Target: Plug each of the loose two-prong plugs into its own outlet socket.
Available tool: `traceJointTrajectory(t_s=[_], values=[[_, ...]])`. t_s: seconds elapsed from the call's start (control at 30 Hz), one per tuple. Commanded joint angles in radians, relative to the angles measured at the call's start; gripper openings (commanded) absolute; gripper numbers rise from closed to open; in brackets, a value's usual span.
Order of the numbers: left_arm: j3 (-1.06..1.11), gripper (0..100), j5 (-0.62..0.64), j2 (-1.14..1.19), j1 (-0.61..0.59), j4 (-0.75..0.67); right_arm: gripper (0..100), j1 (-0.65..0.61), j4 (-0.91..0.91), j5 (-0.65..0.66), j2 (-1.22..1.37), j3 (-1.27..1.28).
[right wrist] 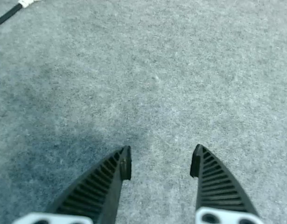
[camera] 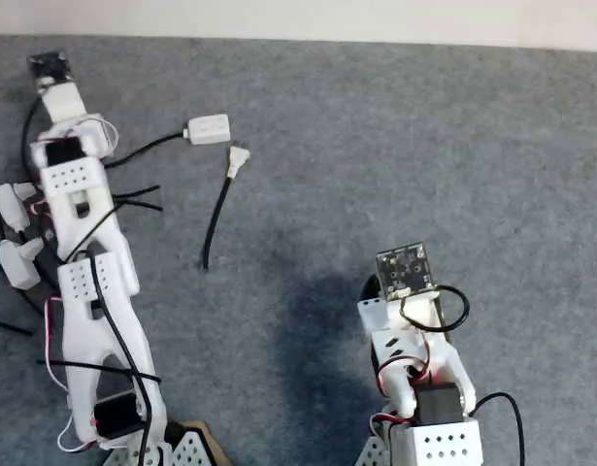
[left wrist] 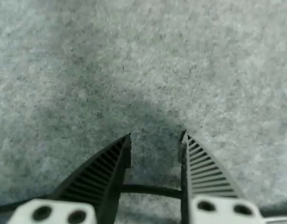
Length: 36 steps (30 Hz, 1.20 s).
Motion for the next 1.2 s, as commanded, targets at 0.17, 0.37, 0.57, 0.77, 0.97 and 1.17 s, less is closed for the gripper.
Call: traceJointTrajectory(t_s=[0.17,0.37,0.57,0.77,0.97,1.17], values=[[-0.018,19,-0.204,0.064,0.114,0.307,20.7,-0.012,-0.012,0.008,-0.015,0.091],[-0.019,19,-0.206,-0.045,0.219,0.612,20.7,-0.012,-0.012,0.008,-0.015,0.091],[-0.019,19,-0.198,-0.18,0.292,0.698,20.7,-0.012,-0.012,0.008,-0.015,0.091],[-0.018,19,-0.15,-0.314,0.334,0.701,20.7,-0.012,-0.012,0.008,-0.016,0.091],[-0.018,20,-0.049,-0.42,0.326,0.694,20.7,-0.012,-0.012,0.008,-0.021,0.091],[-0.01,20,-0.025,-0.348,0.331,0.657,20.7,-0.012,-0.012,0.008,-0.022,0.091]])
